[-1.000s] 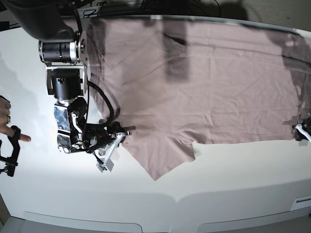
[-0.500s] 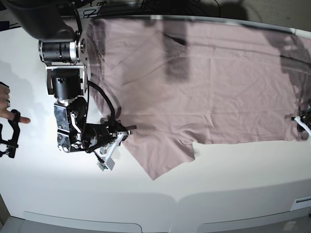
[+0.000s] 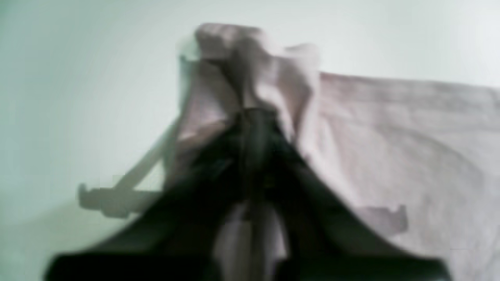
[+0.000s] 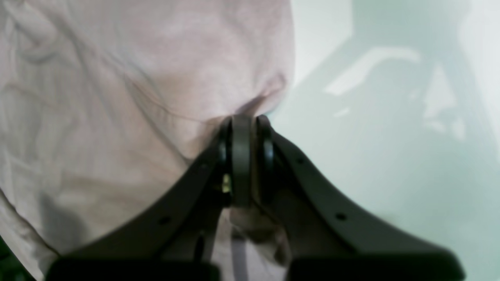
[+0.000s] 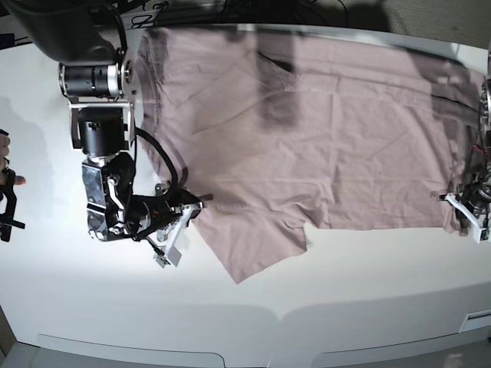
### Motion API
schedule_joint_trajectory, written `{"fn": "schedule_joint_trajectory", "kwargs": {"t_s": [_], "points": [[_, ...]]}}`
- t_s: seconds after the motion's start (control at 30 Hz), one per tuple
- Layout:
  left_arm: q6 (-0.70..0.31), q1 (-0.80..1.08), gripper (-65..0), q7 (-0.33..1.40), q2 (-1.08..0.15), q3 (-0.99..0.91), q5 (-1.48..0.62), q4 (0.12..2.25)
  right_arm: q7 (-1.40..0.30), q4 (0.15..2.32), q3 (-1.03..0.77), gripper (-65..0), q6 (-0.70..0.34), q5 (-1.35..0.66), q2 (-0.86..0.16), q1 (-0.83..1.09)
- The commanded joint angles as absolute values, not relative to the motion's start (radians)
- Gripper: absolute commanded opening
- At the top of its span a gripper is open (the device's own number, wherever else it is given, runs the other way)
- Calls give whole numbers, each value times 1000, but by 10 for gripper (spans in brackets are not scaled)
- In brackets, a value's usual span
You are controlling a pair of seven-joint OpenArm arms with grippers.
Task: Fold the T-shirt properly
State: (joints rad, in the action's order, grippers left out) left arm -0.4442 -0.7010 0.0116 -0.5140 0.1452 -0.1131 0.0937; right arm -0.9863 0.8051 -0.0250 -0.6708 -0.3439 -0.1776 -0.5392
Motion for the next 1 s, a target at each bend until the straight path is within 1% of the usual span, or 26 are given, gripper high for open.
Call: {"fn": "schedule_joint_trajectory", "kwargs": {"t_s": [0.0,0.13,0.3,0.57,0.7,0.73,0.77,0.8,0.83,0.87,0.97], "points": [[-430,-712,-650,55,-551,147,-97,95,-989,819,-26,-650,-680,-348,-181,-565],[-430,-712,-650,56,-594,145,-99,126,-988,819,-26,-650,-680,-348,-180,-566],[-430,-712,-650,56,-642,145,-193,162,-985,819,-26,-650,-680,-349,-180,-565],[-431,-712,-650,64,-651,145,-212,205,-981,838,-26,-650,-681,-403,-180,-565],[-433,-711,-650,-6,-651,145,-210,209,-992,842,-26,-650,-681,-405,-179,-565],[-434,-710,-624,-22,-651,145,-210,209,-1000,842,-26,-650,-681,-405,-179,-565],[-433,-709,-548,-43,-651,145,-211,209,-1010,842,-26,-650,-681,-405,-178,-565],[-433,-706,-500,-57,-652,145,-211,208,-1019,842,-26,-627,-681,-405,-177,-565],[-429,-699,-486,-62,-653,145,-211,208,-1029,842,-26,-594,-681,-405,-176,-565],[-427,-694,-487,-57,-655,145,-211,208,-1040,842,-26,-573,-681,-405,-177,-565],[-384,-662,-487,-15,-655,145,-211,207,-1049,842,-26,-565,-682,-405,-177,-565]]}}
